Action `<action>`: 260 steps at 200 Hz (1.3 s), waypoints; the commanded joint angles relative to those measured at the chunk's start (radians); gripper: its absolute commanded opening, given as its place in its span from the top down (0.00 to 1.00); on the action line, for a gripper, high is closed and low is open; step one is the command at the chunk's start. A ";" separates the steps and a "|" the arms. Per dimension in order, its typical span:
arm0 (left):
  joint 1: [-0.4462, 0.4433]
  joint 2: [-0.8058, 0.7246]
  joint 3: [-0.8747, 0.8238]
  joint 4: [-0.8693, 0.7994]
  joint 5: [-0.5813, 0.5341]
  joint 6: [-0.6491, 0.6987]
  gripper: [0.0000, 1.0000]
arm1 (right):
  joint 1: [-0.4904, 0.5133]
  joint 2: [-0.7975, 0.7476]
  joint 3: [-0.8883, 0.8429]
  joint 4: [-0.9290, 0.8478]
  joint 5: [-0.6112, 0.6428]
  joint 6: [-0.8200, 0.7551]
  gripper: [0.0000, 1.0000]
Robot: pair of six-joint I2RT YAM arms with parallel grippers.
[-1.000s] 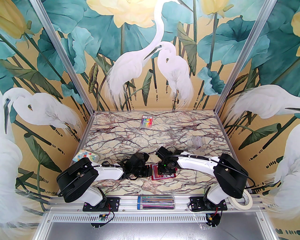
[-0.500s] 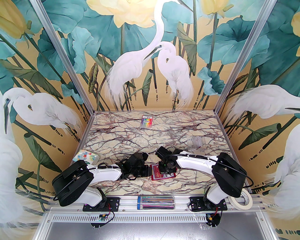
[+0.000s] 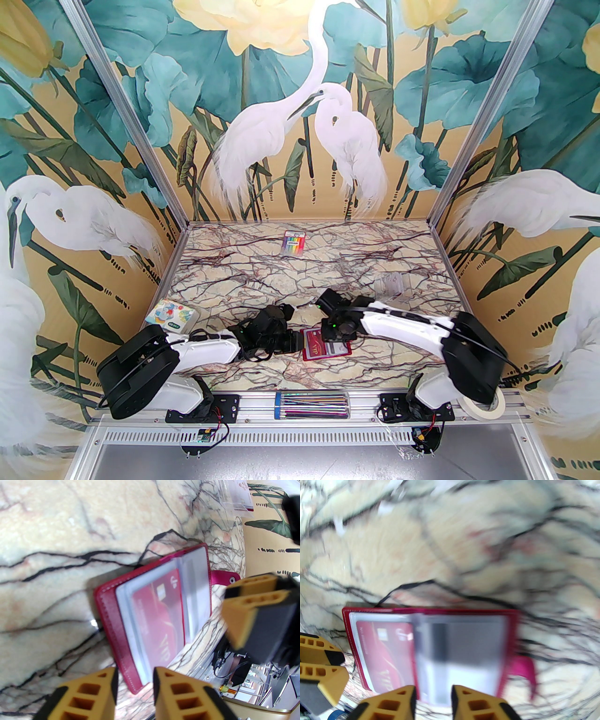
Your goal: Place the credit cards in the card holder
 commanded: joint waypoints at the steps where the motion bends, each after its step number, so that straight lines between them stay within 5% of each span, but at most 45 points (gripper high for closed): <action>1: -0.006 -0.037 -0.021 -0.020 -0.051 -0.007 0.63 | -0.014 -0.051 0.036 -0.153 0.146 -0.034 0.59; 52: -0.001 -0.043 -0.022 -0.033 -0.057 -0.004 0.61 | -0.065 -0.063 0.000 -0.214 0.184 -0.057 0.54; 135: 0.000 -0.032 -0.013 -0.039 -0.049 0.004 0.61 | -0.073 0.018 -0.010 -0.171 0.128 -0.074 0.73; 260: 0.000 -0.019 -0.012 -0.033 -0.042 0.006 0.61 | -0.073 0.038 -0.016 -0.147 0.091 -0.079 0.84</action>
